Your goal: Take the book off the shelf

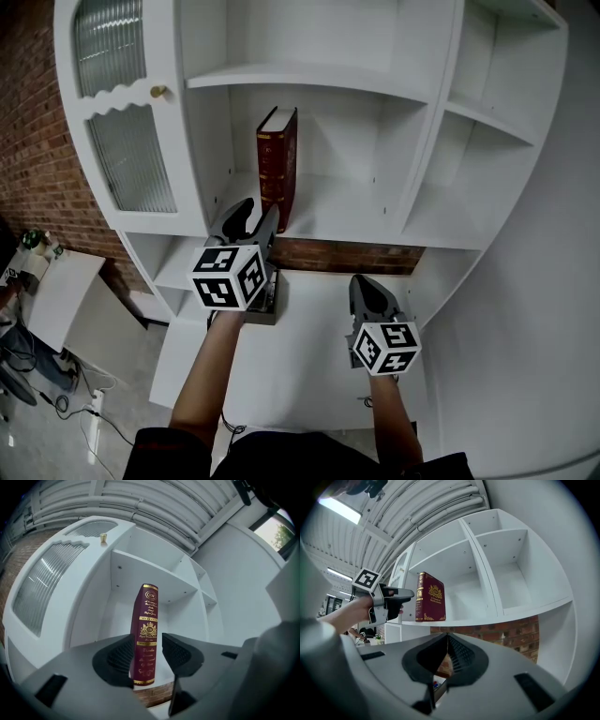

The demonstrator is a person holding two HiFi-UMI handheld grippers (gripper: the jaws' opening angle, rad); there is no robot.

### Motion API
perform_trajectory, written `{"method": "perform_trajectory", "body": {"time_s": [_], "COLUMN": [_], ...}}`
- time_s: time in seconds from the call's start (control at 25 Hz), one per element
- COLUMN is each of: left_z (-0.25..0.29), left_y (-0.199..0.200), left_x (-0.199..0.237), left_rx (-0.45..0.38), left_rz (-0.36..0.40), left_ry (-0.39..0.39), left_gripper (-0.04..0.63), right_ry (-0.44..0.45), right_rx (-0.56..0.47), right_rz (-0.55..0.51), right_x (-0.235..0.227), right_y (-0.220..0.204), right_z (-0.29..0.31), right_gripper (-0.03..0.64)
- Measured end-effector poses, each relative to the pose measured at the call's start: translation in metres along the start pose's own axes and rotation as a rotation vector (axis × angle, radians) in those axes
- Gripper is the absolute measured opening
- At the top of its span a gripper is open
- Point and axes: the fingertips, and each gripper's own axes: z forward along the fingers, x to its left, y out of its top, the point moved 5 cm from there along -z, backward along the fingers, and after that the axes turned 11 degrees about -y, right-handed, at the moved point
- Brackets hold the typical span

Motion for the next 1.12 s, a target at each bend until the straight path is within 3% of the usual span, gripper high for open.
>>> {"method": "perform_trajectory", "body": {"time_s": [0.16,0.52,1.12], "left_z": [0.012,0.041,0.083], "left_y": [0.001,0.008,0.022], "left_x": [0.001,0.006,0.028], "left_rx": [0.003,0.011,0.063], "left_rz": [-0.030,0.013,0.040], "left_ry": [-0.018,-0.009,0.032], "left_gripper": [0.227,0.333,0.365], "right_ry": [0.011,0.018,0.034], "right_rx": [0.010,0.028,0.045], "right_rz": [-0.003,0.011,0.013], "right_x": [-0.003,-0.013,-0.023], "right_y": [-0.003,-0.008,-0.013], "right_z": [0.006,0.016,0.031], "right_gripper": [0.020,0.020,0.020]}}
